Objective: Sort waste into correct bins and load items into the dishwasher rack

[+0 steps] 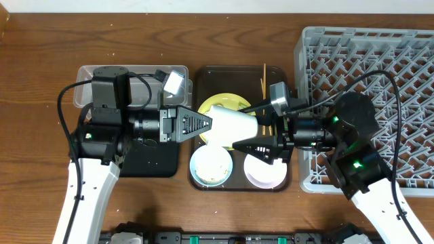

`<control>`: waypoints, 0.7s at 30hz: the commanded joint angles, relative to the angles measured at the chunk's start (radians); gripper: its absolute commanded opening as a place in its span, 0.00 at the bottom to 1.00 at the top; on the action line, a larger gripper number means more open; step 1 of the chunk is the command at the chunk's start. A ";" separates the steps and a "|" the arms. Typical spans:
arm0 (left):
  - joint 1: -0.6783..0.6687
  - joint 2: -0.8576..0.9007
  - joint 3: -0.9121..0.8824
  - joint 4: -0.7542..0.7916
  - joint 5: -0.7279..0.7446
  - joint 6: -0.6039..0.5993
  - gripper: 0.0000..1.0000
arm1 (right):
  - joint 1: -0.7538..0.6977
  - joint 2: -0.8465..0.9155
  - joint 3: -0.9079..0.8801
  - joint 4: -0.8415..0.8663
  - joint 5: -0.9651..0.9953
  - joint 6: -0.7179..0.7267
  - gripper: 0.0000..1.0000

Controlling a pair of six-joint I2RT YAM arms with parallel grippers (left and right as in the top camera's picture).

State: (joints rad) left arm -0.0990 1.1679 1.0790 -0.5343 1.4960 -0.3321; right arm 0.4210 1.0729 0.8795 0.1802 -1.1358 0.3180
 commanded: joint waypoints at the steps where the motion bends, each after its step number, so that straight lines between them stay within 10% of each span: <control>1: -0.003 -0.005 0.013 -0.002 0.063 0.021 0.10 | 0.005 -0.005 0.007 0.004 0.028 0.019 0.48; 7: -0.003 -0.005 0.005 -0.002 0.012 0.022 0.57 | -0.016 -0.030 0.007 -0.039 0.010 0.018 0.36; 15: -0.003 -0.005 0.004 -0.201 -0.642 0.096 0.64 | -0.367 -0.169 0.007 -0.453 0.163 0.007 0.34; 21: -0.003 -0.005 0.004 -0.323 -0.854 0.124 0.65 | -0.688 -0.276 0.043 -0.968 0.778 0.023 0.39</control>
State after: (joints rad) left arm -0.1017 1.1679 1.0767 -0.8330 0.8394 -0.2546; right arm -0.1421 0.8345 0.8890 -0.6365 -0.7986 0.3286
